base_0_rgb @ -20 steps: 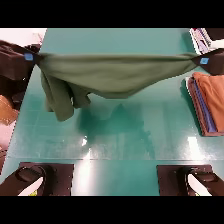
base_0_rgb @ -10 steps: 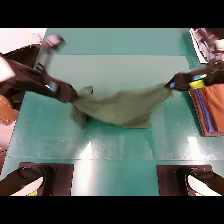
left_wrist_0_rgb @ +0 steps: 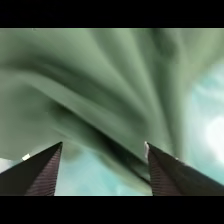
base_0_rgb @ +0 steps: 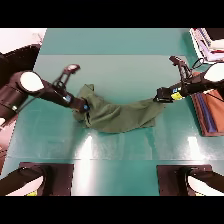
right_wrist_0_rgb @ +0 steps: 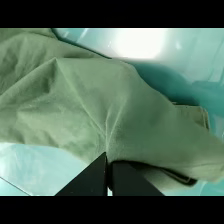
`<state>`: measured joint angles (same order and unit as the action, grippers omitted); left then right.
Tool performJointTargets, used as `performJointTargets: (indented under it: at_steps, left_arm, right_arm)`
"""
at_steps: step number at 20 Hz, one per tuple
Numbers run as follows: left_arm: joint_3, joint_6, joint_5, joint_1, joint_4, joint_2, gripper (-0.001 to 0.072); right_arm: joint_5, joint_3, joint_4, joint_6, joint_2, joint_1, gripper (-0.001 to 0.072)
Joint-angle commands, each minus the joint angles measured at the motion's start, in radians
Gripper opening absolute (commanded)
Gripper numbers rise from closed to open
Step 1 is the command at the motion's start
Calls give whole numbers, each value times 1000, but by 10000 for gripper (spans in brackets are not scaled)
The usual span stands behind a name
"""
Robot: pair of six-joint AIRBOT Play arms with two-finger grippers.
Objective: Fold the shirts.
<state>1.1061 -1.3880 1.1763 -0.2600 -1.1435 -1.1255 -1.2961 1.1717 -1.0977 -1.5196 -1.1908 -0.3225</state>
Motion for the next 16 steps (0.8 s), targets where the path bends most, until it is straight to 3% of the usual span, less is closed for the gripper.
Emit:
performJointTargets:
  at_steps: [1, 6, 11, 16]
  left_arm:
    - [47, -10, -81, 161, -57, -10, 609]
    - [-3, -11, -52, 340, 38, -181, 608]
    - [-8, 10, -14, 347, 106, -370, 608]
    - [-8, 47, -48, 346, 194, -416, 608]
  right_arm:
    - [15, -6, 3, 0, 14, -2, 12]
    - [19, -6, 4, 0, 18, -2, 12]
    - [19, -6, 4, 0, 18, -2, 12]
    - [24, -6, 4, 0, 18, -2, 12]
